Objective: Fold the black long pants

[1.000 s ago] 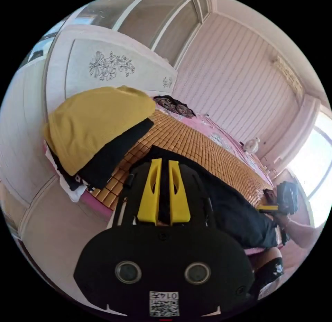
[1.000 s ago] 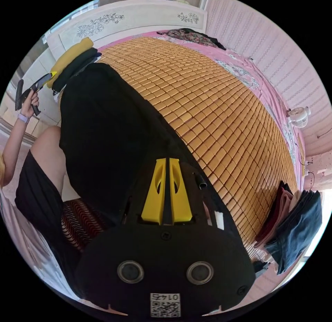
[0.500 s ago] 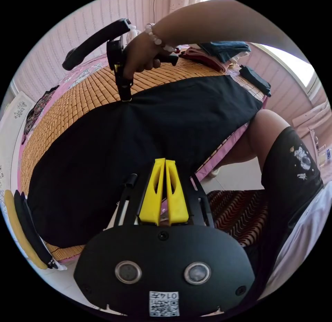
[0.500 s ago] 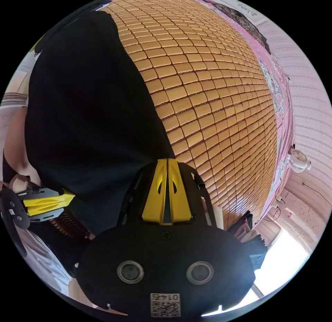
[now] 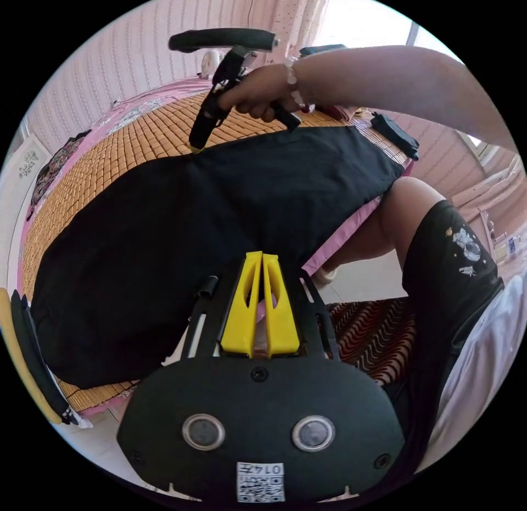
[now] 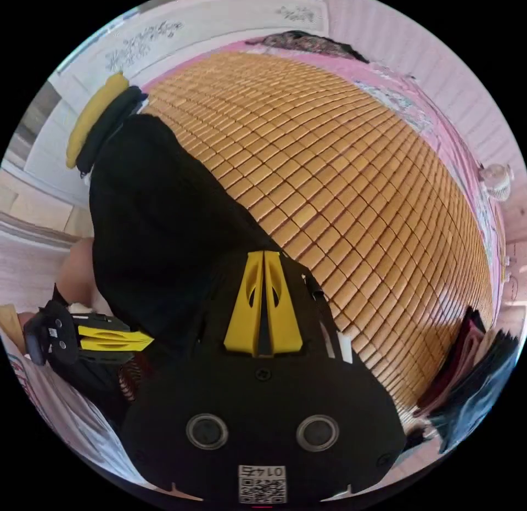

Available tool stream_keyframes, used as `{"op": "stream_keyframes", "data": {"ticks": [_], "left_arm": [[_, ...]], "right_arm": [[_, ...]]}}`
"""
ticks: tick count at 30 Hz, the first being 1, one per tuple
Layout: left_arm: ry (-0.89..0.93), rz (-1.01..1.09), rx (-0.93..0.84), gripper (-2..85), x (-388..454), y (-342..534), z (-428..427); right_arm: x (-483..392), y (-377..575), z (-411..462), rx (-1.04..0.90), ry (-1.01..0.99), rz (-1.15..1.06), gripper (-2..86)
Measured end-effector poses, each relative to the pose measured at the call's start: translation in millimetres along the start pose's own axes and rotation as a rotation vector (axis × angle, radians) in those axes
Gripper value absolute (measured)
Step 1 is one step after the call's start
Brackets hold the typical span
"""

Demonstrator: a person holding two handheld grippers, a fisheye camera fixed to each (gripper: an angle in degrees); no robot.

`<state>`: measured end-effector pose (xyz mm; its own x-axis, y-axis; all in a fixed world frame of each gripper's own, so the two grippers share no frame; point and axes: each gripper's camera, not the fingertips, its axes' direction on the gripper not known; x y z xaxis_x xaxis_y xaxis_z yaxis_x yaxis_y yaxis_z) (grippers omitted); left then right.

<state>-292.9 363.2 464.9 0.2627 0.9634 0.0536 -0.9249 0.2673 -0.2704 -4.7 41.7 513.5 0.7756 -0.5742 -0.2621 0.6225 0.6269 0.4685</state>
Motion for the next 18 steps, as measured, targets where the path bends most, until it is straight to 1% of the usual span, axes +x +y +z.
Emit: {"op": "stream_keyframes", "data": {"ticks": [2,3,5,6,8,9,11,15,18], "left_arm": [[0.022,-0.003,0.044,-1.0,-1,0,-7],[0.034,-0.010,0.078,-1.0,-2,-1,-12],[0.051,-0.028,0.115,-1.0,-5,-3,-19],[0.055,-0.045,0.136,-1.0,-8,-4,-24],[0.068,-0.078,0.152,-1.0,-15,-8,-31],[0.078,-0.102,0.152,-1.0,-21,-10,-34],[0.077,-0.154,0.145,-1.0,-32,-12,-40],[0.024,-0.274,0.101,-1.0,-60,-12,-55],[-0.057,-0.317,0.013,-1.0,-80,-13,-58]], "right_arm": [[46,85,-50,0.171,-0.077,0.192,-0.5],[58,111,-62,0.208,-0.089,0.235,-0.4],[109,229,-109,0.317,-0.042,0.466,1.3],[121,260,-120,0.331,-0.017,0.530,2.0],[162,374,-148,0.309,0.111,0.761,11.4],[169,400,-152,0.294,0.142,0.811,12.4],[189,479,-163,0.280,0.190,0.968,16.2],[212,539,-155,0.284,0.080,1.073,18.0],[231,556,-140,0.266,-0.080,1.084,14.2]]}}
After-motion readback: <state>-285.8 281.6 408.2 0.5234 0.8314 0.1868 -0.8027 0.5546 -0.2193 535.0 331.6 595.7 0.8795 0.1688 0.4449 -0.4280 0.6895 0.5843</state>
